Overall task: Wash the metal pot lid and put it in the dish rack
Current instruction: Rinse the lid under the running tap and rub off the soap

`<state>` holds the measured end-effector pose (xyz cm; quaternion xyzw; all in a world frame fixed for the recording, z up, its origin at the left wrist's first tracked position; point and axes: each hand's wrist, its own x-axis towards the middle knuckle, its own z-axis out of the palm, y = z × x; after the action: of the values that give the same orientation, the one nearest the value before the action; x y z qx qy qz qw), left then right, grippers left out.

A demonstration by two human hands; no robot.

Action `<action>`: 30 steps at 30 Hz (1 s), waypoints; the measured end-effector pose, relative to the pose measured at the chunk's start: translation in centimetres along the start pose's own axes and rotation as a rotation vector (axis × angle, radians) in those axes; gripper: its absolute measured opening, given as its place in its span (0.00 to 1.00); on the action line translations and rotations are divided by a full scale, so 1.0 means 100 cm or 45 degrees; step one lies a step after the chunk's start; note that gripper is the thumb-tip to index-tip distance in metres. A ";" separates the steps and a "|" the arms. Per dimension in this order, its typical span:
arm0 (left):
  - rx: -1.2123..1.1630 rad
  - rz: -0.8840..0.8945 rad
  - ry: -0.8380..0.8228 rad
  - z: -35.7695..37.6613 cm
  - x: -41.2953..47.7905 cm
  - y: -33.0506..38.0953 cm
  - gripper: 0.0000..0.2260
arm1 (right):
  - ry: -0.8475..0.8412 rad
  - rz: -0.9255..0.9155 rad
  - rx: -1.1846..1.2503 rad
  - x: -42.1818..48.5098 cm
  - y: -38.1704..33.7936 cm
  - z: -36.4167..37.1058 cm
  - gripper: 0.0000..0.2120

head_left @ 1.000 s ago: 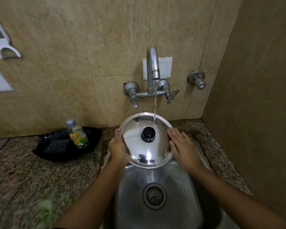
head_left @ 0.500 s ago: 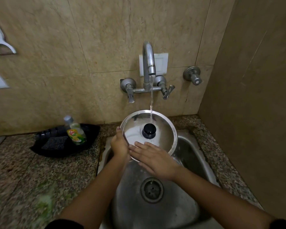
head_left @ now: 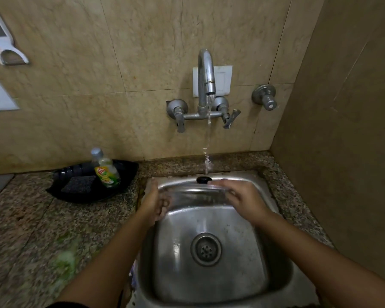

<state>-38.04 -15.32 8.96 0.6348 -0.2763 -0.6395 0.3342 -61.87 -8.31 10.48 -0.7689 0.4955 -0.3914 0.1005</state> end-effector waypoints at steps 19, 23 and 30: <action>-0.197 0.212 0.094 0.030 -0.004 -0.060 0.20 | 0.030 0.984 -0.465 -0.003 0.041 0.076 0.23; -0.217 0.236 0.027 0.048 -0.006 -0.043 0.18 | -0.457 0.457 -0.555 0.027 0.021 0.091 0.31; -0.234 0.273 0.107 0.040 0.020 -0.025 0.19 | -0.773 0.050 -0.519 -0.025 0.020 0.048 0.29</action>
<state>-42.11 -15.60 5.97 0.5946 -0.2688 -0.5955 0.4687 -60.41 -8.30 4.88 -0.8446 0.5256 -0.0367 0.0950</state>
